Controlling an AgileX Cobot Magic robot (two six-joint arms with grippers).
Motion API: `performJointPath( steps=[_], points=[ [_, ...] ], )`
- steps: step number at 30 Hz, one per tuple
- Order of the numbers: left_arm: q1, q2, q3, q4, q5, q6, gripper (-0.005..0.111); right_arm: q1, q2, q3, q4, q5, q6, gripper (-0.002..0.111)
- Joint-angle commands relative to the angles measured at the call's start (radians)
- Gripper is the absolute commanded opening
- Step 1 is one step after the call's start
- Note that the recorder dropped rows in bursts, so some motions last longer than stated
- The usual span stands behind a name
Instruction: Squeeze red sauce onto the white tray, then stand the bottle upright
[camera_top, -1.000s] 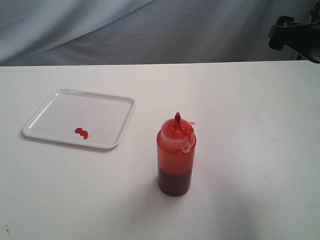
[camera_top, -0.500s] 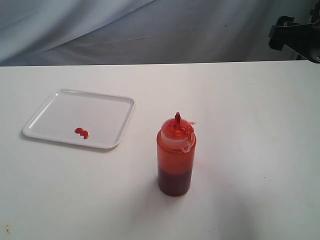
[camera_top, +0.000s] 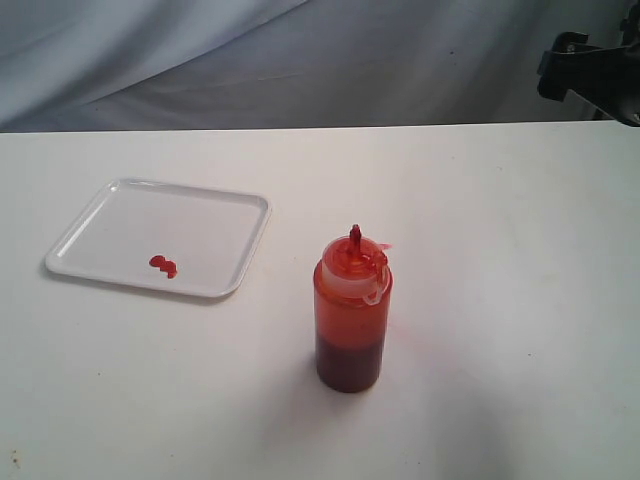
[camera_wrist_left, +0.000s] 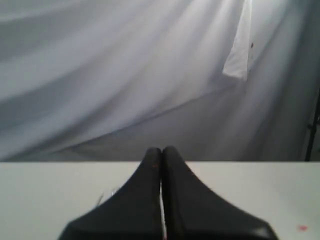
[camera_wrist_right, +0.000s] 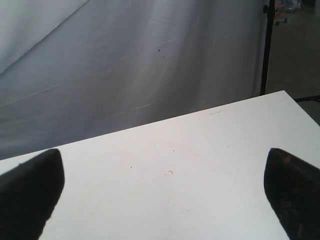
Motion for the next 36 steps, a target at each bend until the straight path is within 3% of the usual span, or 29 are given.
performJointPath(
  steps=[1, 7, 13, 15, 25, 36],
  points=[
    [-0.004, -0.004, 0.083, -0.044, 0.036, 0.069, 0.000, -0.006, -0.009, -0.005, 0.003, -0.006, -0.001, 0.105],
    [-0.004, -0.004, 0.185, -0.064, -0.033, 0.090, 0.000, -0.006, -0.009, -0.005, 0.003, -0.006, -0.001, 0.105],
    [-0.004, -0.067, 0.185, -0.336, -0.007, 0.419, 0.000, -0.006, -0.009, -0.005, 0.003, -0.006, -0.001, 0.105],
    [-0.004, -0.089, 0.185, -0.354, 0.014, 0.462, 0.000, -0.006, -0.009, -0.005, 0.003, -0.006, -0.001, 0.105],
    [-0.004, -0.119, 0.185, -0.321, 0.174, 0.457, 0.000, -0.006, -0.009, -0.005, 0.003, -0.006, -0.001, 0.105],
    [0.013, -0.154, 0.185, -0.311, 0.181, 0.389, 0.000, -0.006, -0.009, -0.005, 0.003, -0.006, -0.001, 0.105]
  ],
)
